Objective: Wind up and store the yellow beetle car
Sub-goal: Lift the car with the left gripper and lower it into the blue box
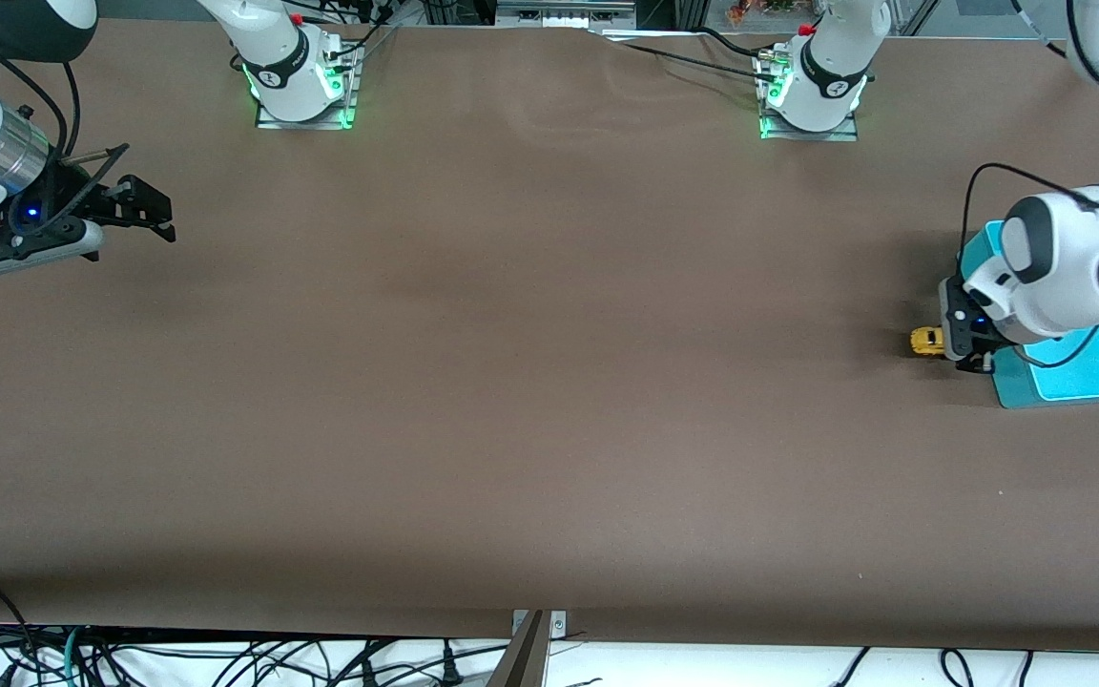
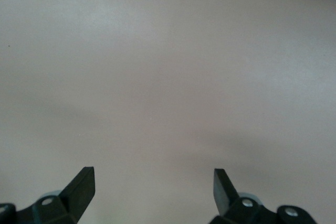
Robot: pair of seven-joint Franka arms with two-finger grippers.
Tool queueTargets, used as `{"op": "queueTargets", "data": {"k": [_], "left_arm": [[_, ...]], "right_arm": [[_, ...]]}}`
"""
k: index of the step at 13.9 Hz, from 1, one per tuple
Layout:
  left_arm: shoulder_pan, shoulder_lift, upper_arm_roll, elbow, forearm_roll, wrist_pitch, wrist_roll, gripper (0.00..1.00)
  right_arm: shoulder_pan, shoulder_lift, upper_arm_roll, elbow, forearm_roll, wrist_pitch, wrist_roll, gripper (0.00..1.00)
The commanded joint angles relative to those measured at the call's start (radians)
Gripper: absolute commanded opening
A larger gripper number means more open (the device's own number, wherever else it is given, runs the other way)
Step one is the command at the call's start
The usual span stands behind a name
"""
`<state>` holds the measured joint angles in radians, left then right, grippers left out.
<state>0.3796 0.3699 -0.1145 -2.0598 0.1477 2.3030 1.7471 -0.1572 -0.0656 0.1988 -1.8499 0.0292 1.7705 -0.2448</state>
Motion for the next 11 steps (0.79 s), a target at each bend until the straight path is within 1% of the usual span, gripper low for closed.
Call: {"op": "queueTargets", "data": {"k": [1,2,3,4,5,6,7,8,11], "left_arm": [[0.012,-0.017,-0.01,0.145,-0.019,-0.248,0.011,0.19],[0.015,-0.017,-0.002,0.192,-0.011,-0.334,0.017,0.19],[0.039,-0.019,0.002,0.223,-0.005,-0.394,0.038,0.19],[0.083,-0.026,0.001,0.237,-0.004,-0.418,0.098,0.19],[0.126,-0.026,0.002,0.237,-0.004,-0.415,0.154,0.19],[0.184,-0.016,0.002,0.236,0.006,-0.396,0.191,0.19],[0.227,0.001,0.001,0.227,0.042,-0.346,0.213,0.19],[0.254,0.021,0.001,0.213,0.068,-0.291,0.233,0.2],[0.33,0.107,0.001,0.158,0.073,-0.116,0.261,0.22]], "right_arm": [[0.073,0.176,-0.058,0.227,-0.038,-0.166,0.262,1.0],[0.074,0.17,-0.058,0.227,-0.038,-0.164,0.262,1.0],[0.074,0.165,-0.058,0.227,-0.038,-0.164,0.262,1.0],[0.074,0.155,-0.058,0.224,-0.038,-0.167,0.26,1.0],[0.074,0.139,-0.058,0.218,-0.038,-0.175,0.26,1.0],[0.074,0.126,-0.058,0.215,-0.038,-0.18,0.259,1.0],[0.074,0.115,-0.058,0.213,-0.038,-0.181,0.256,1.0],[0.074,0.092,-0.058,0.198,-0.038,-0.181,0.256,1.0],[0.074,0.034,-0.056,0.149,-0.038,-0.184,0.256,1.0]]}}
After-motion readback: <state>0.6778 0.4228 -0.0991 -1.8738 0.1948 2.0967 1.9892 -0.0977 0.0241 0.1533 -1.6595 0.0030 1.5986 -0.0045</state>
